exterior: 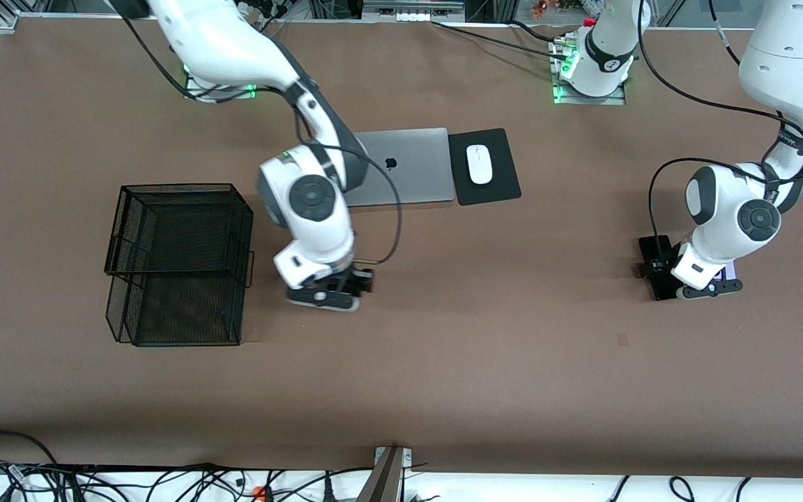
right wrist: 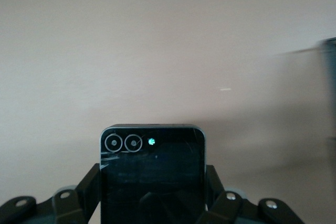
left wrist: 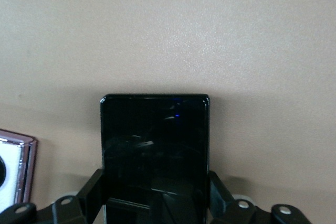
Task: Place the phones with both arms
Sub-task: 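Carry the flip phone with the right gripper down into the mesh organizer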
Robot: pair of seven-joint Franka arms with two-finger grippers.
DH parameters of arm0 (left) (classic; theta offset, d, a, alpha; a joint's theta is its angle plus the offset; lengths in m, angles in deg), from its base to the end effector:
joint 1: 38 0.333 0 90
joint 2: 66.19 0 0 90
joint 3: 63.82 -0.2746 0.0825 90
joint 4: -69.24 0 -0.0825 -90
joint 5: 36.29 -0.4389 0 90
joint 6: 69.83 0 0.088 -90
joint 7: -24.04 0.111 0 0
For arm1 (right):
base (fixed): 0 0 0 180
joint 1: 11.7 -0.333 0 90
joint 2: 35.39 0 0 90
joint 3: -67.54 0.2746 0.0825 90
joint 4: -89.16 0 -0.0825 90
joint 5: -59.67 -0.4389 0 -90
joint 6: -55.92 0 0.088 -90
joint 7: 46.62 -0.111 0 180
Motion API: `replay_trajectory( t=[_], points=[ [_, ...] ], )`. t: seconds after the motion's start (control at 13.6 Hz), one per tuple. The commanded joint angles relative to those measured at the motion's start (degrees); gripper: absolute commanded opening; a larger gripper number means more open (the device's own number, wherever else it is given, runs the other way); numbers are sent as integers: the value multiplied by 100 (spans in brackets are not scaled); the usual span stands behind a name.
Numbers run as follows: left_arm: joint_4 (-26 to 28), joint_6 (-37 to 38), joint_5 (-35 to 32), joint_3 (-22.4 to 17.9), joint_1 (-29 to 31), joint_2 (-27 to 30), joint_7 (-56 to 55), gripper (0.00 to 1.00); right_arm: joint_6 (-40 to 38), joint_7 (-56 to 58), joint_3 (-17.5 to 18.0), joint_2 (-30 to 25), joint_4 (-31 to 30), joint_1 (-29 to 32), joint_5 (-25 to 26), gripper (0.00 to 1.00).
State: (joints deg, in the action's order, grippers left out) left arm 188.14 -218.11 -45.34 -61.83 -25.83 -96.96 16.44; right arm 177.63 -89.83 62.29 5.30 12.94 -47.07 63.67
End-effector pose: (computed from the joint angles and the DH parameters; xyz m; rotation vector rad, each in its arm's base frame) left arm 0.5809 0.1000 0.0766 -3.0659 -0.2761 0.0374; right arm 0.6592 0.3931 0.2611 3.0783 -0.2617 0.2175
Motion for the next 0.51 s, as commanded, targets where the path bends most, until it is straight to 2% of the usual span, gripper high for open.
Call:
replay_trajectory(
  t=[0.0, 0.29, 0.44],
  points=[
    [-331, 474, 61, 100, -4, -25, -57, 0, -664, 504, -308, -622, -340, -5, -75, 15],
    [-517, 757, 61, 170, 5, -8, -145, 0, -1341, 1610, -879, -1316, -780, 21, -119, 15],
    [-552, 879, 61, 240, 5, 19, -224, 0, -1631, 2627, -1300, -1563, -946, 135, -451, 15]
  ],
)
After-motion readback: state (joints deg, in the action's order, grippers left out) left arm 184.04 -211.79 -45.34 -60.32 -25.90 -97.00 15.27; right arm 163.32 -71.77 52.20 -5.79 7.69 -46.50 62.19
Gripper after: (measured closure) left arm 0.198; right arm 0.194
